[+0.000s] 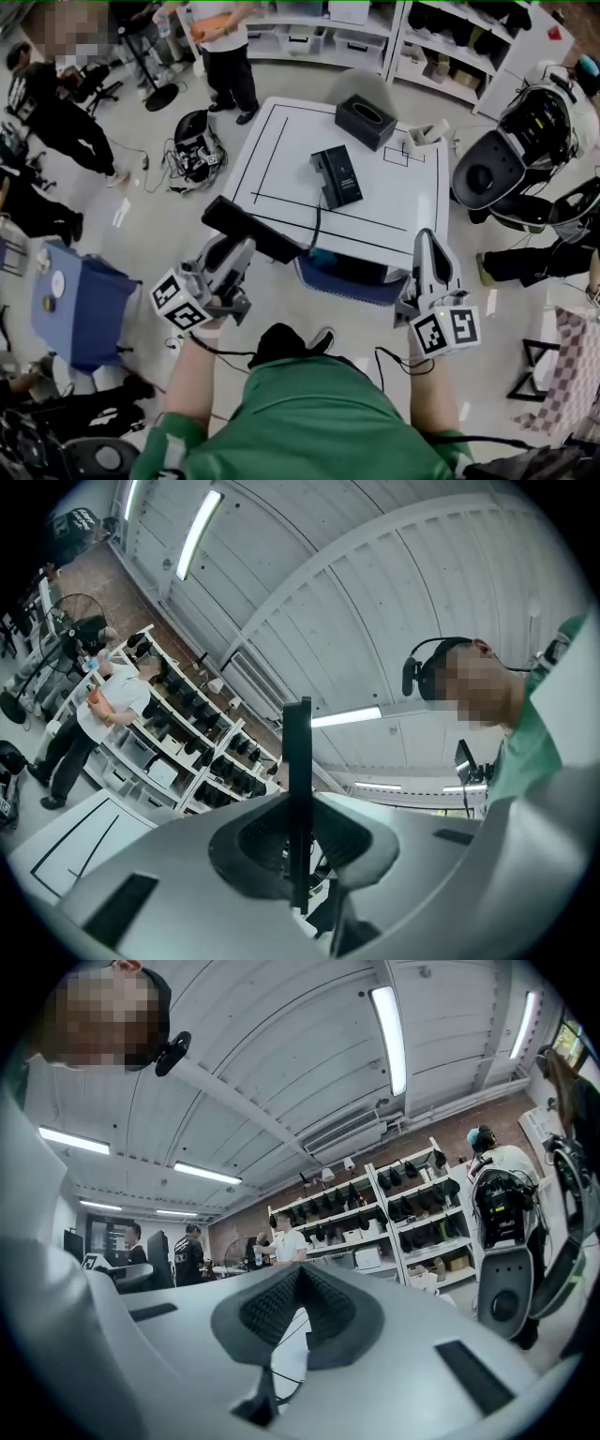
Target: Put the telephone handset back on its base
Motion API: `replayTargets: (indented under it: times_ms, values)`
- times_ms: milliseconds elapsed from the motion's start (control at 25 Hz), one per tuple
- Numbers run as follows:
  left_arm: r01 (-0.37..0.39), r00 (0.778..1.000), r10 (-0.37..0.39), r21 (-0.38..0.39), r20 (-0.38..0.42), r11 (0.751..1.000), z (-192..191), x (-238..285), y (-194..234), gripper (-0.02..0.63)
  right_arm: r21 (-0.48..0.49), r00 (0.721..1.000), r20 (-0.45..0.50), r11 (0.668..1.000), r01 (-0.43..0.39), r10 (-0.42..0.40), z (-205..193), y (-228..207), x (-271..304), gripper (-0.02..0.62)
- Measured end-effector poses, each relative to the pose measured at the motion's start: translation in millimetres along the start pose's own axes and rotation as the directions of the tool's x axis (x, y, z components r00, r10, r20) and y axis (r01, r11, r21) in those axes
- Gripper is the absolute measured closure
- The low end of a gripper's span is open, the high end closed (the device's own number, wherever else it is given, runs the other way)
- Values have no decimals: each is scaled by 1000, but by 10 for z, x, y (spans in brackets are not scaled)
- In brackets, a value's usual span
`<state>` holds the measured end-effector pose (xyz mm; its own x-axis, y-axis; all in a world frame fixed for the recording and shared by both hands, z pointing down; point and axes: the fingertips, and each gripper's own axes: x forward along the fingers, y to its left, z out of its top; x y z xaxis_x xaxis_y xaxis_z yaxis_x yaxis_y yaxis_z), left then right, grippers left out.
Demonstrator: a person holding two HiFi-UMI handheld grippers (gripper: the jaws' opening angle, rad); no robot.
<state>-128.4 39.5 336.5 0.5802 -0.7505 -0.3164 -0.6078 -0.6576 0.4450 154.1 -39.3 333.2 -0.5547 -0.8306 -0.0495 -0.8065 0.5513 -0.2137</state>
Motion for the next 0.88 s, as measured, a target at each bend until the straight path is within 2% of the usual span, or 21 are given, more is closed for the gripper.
replayTargets:
  times_ms: [280,600,880]
  values:
    - [-1,1000,0,-19,-27,1000,-61,198,326,526,15,999,-26,1000,25,-24,-102,-142,192,572]
    - [50,995,-64,-170,-79,984,-269,534,905,526,12,990,-48,991,134,-133,-165,-248,554,572]
    - [58,984,-95,-234,-151,970,-323,759,1660,526,-9,978,-55,980,200,-201,-213,-151,1155,572]
